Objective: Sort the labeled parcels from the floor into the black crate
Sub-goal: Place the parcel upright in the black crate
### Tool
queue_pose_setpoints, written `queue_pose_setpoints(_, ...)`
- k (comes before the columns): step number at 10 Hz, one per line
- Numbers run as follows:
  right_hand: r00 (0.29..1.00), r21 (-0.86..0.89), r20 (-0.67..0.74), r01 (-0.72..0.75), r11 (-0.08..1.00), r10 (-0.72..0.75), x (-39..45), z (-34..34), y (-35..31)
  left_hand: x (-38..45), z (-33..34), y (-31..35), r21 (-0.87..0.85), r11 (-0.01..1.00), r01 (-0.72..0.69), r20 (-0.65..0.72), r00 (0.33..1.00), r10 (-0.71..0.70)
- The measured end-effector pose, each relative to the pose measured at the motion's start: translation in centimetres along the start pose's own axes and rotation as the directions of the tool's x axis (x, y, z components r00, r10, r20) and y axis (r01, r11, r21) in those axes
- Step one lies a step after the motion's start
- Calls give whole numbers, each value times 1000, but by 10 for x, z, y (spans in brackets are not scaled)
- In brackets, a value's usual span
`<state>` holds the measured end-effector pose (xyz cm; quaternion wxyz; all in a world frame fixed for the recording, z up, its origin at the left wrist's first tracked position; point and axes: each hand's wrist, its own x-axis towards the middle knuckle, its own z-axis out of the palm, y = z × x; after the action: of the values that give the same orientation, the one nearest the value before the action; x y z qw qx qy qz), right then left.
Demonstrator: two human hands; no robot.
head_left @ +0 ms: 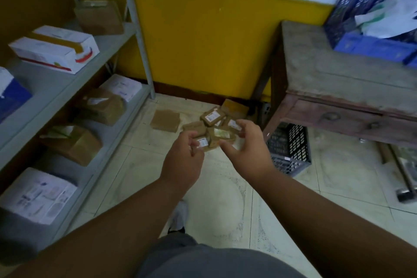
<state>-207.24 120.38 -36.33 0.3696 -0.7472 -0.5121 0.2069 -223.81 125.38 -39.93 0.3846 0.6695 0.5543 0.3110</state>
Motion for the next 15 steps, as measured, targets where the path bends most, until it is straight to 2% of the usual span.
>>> queue_pose_setpoints(2,991,35,-105,-74,997,77,124,16,-18,179,-38,20,94,990,-106,122,988,95)
queue_pose_setpoints(4,973,57,-134,-180,982,186,211,36,-15,286,-16,30,57,987,-151,235,963,134)
queue_pose_setpoints(6,957,-2,-138,-258,966,255,289,39,37,355,41,14,-7,999,-34,385,922,34)
queue_pose_setpoints(8,952,74,-78,-291,954,296,423,76,82,468,80,11,92,996,-5,378,925,-30)
queue_pose_setpoints(10,950,81,-12,-311,947,313,568,107,126,585,148,15,74,984,163,342,923,-179)
queue_pose_setpoints(11,941,69,-4,-338,938,339,626,130,166,640,198,-5,62,977,202,370,905,-210)
queue_pose_setpoints(12,917,71,-30,-395,916,398,664,171,226,692,262,-55,66,964,256,409,874,-260)
queue_pose_setpoints(13,851,65,-56,-519,852,523,677,222,306,726,329,-122,131,951,281,485,819,-308)
queue_pose_setpoints(14,716,139,-21,-689,711,698,668,277,393,748,396,-193,215,932,292,539,760,-362)
queue_pose_setpoints(15,632,127,32,-771,624,775,654,330,469,759,468,-284,320,925,207,615,697,-369)
